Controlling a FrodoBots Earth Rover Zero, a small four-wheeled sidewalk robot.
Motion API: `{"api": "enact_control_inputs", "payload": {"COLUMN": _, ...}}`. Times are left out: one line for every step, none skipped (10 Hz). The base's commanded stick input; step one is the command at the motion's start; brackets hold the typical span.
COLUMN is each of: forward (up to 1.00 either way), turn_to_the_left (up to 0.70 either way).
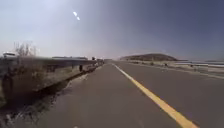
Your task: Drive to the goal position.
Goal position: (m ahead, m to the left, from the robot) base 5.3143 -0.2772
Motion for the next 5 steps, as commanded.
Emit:
{"api": "enact_control_inputs", "payload": {"forward": 0.50, "turn_to_the_left": 0.00}}
{"api": "enact_control_inputs", "payload": {"forward": 0.50, "turn_to_the_left": 0.00}}
{"api": "enact_control_inputs", "payload": {"forward": 0.50, "turn_to_the_left": 0.00}}
{"api": "enact_control_inputs", "payload": {"forward": 0.50, "turn_to_the_left": 0.00}}
{"api": "enact_control_inputs", "payload": {"forward": 0.50, "turn_to_the_left": 0.00}}
